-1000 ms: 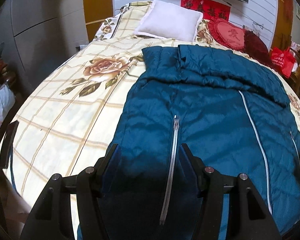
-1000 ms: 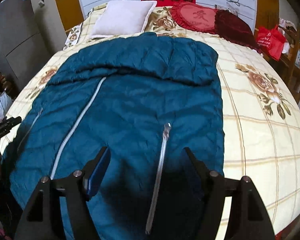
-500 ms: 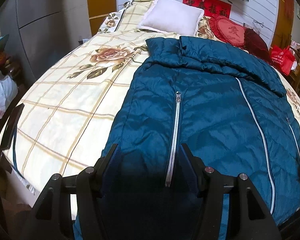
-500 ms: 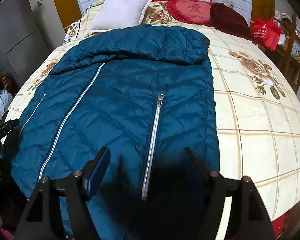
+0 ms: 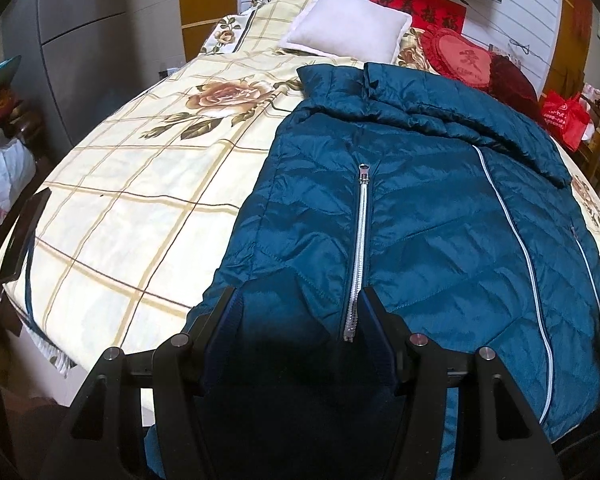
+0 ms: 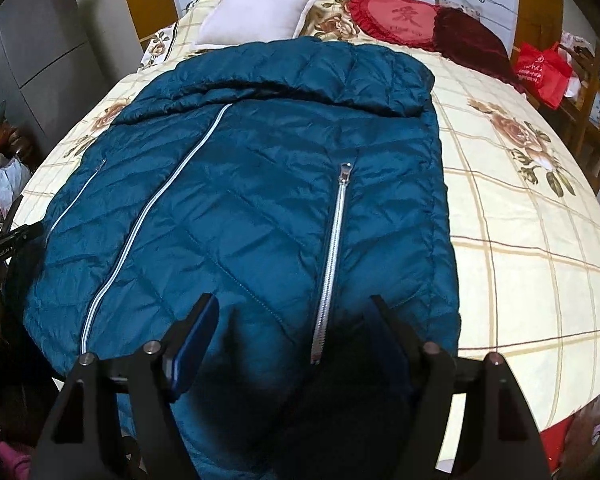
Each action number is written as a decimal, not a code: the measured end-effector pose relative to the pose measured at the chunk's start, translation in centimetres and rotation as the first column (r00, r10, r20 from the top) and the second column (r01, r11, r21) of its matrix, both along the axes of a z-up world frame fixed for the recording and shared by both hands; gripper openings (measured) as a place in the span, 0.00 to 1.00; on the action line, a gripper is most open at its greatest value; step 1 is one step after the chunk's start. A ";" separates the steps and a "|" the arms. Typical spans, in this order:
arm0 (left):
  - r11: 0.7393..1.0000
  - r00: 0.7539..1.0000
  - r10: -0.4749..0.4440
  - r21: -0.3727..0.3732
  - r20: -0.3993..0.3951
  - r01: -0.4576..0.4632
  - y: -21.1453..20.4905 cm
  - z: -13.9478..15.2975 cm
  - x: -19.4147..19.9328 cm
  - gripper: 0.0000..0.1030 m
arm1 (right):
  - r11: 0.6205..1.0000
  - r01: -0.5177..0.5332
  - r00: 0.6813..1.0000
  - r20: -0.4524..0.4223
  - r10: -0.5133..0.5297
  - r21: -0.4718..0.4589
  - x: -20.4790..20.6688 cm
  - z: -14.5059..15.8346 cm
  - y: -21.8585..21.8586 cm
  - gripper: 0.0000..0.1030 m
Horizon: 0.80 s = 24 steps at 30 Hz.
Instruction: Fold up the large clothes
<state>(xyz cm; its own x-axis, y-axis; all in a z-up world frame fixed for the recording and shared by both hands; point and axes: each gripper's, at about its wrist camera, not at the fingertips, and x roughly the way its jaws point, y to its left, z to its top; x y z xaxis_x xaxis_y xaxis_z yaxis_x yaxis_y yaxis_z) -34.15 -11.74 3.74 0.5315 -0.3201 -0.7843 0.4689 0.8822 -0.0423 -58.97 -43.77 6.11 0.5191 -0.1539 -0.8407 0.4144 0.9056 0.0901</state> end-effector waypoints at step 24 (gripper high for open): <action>0.994 0.989 -0.023 -0.106 -0.149 0.007 4.3 0.1 0.6 0.74 | 1.000 -0.004 1.000 -0.020 0.004 -0.004 -2.1 0.6 0.4 0.76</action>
